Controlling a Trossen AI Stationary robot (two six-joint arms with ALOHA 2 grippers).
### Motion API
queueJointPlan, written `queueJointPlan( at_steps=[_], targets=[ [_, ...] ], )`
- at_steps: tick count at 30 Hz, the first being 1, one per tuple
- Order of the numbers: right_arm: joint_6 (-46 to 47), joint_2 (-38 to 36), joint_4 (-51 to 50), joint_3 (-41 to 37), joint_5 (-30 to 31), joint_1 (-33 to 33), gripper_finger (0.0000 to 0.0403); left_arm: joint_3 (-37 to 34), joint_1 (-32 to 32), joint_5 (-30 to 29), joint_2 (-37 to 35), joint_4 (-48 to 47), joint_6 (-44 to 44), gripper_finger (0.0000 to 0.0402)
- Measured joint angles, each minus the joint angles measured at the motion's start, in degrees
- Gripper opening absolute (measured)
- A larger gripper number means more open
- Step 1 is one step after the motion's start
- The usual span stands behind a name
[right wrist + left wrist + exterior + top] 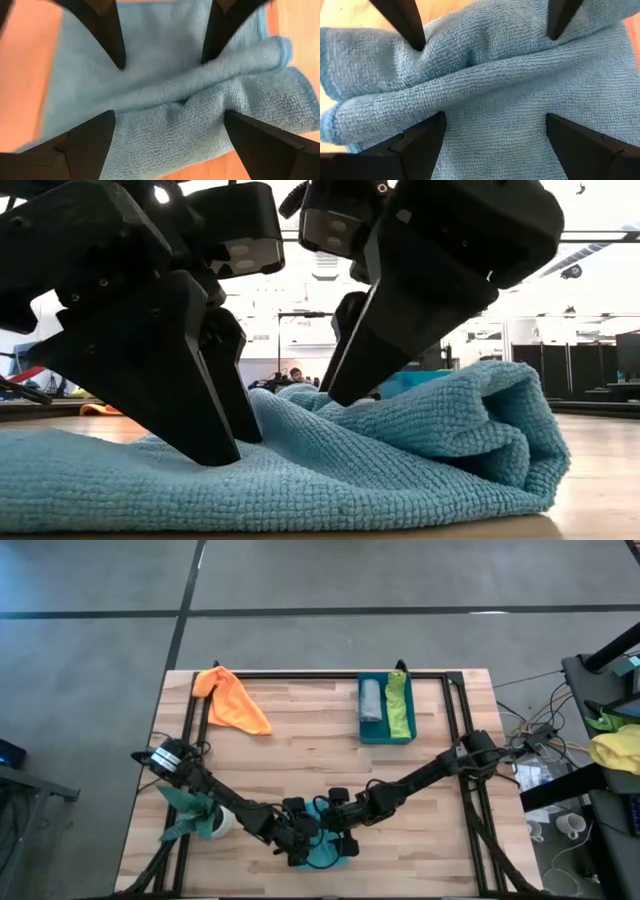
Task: Roll microfiber towels into tight, uniform cylinder then place into a basket
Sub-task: Roll the blue towel
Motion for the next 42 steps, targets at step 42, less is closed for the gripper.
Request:
queueJointPlan(
  at_steps=[42],
  targets=[
    [2.61, 1.9, -4.14, 0.58, 1.01, 0.0, 0.037, 1.42, -1.8, -14.09, 4.06, 21.24, -4.14, 0.0328]
  ],
)
